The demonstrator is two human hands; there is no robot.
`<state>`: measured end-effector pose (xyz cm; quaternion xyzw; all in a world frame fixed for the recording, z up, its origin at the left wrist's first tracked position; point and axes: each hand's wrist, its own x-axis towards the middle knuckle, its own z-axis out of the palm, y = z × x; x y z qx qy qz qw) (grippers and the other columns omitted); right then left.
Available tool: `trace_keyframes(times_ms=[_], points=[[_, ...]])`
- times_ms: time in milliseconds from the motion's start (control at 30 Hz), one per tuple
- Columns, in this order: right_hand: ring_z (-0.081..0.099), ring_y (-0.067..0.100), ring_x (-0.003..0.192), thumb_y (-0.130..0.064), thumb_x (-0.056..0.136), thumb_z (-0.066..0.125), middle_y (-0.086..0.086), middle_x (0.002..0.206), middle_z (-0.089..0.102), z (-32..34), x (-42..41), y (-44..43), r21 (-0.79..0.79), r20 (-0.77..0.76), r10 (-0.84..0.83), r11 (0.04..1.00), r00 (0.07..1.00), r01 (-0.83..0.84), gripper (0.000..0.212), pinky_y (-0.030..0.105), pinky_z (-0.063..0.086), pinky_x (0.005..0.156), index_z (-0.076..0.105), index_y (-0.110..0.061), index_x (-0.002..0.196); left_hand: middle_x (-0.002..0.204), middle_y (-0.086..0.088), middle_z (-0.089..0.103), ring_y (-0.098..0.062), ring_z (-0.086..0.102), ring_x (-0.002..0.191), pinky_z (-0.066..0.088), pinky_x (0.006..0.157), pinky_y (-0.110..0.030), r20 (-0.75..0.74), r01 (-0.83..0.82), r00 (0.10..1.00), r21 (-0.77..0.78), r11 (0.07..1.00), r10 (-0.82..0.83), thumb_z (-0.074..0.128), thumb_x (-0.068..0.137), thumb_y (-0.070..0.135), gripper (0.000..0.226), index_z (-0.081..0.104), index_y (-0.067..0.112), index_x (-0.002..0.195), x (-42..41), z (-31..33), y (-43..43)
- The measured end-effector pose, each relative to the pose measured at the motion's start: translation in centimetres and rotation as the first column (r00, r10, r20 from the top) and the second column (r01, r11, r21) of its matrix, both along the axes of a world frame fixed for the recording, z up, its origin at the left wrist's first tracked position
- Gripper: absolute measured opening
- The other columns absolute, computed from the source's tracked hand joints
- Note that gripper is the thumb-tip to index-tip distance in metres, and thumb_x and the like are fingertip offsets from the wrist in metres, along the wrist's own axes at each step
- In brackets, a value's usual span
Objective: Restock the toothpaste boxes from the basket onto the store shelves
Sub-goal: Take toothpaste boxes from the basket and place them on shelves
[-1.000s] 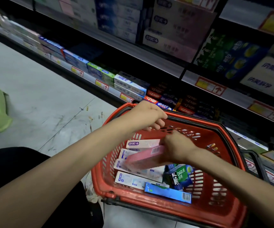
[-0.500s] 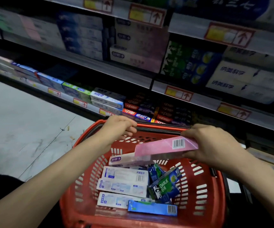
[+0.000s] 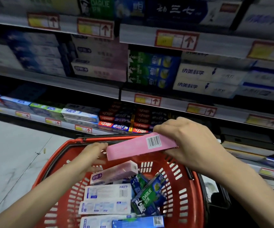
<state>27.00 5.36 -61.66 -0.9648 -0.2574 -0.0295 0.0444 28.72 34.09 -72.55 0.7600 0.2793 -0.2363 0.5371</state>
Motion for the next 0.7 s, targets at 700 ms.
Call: trace_keyframes(times_ms=[700], points=[[0.069,0.021,0.099,-0.03,0.084,0.075,-0.008,0.139,0.051,-2.8,-1.6,0.9,-0.065,-0.024,-0.025,0.998,0.999,0.024,0.064,0.036,0.058,0.064,0.043,-0.034,0.139,0.103,-0.019,0.078,-0.024,0.079,0.083,0.053,0.059,-0.029,-0.078,-0.293,0.954,-0.442,0.848,0.289,0.075,0.087,0.03,0.043,0.064,0.009,0.123,-2.6,4.0,1.7]])
